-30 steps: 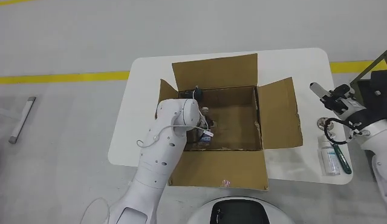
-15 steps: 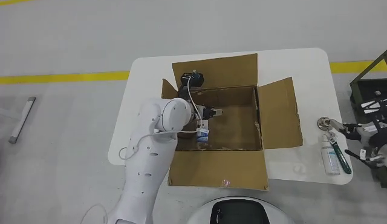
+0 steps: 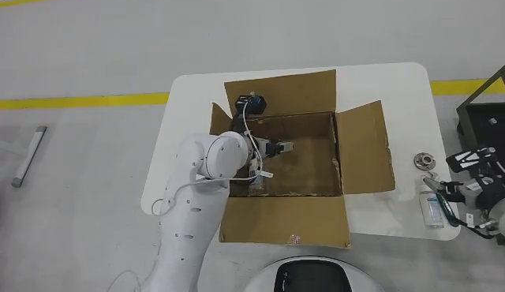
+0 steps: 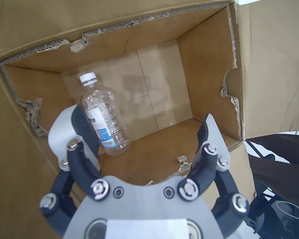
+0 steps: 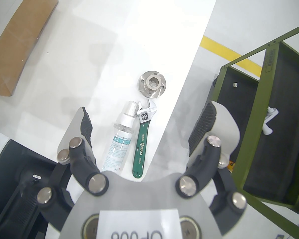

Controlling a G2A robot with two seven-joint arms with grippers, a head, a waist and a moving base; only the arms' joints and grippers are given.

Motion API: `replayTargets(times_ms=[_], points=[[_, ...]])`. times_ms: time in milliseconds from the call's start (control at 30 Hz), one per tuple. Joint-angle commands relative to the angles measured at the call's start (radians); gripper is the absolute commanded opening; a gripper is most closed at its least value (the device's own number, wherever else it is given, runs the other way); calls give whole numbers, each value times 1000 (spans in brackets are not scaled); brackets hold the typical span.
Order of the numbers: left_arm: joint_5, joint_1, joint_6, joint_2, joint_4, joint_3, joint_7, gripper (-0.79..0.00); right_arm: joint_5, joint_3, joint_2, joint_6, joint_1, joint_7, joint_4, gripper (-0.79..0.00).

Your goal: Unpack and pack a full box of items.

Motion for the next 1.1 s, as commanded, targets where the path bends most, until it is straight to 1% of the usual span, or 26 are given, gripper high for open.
replayTargets(times_ms=[0,67,133,200,267,300,467,533,600,733,867,967,1067], points=[[9,1,-3,4,-17,-14,17,0,6,-3,0,-2,0,-7,1,0],[17,0,-4,8,-42,-37,36,0,37,-8,-1,-5,-1,6,6,0],[28,1,-4,14,-69,-68,60,0,85,-2,-1,17,6,56,7,0],[48,4,-5,20,-94,-99,79,0,149,6,1,45,17,140,-1,0],[62,7,-3,26,-120,-134,93,0,211,17,4,76,32,256,-10,0],[71,7,-4,29,-131,-153,97,0,202,22,9,78,45,321,-18,0],[114,6,-5,45,-171,-240,107,0,208,3,22,116,103,507,-30,0],[155,7,4,51,-179,-263,121,0,210,-12,26,133,124,553,-33,0],[160,13,15,54,-186,-275,131,0,212,-35,29,143,136,596,-28,0],[176,24,27,60,-182,-297,137,0,153,-82,34,153,153,622,-12,0],[174,37,47,63,-172,-300,144,0,153,-82,34,153,153,622,-12,0],[108,43,40,63,-178,-297,118,0,153,-82,34,153,153,622,-12,0],[-35,36,26,62,-193,-313,79,0,153,-82,34,153,153,622,-12,0]])
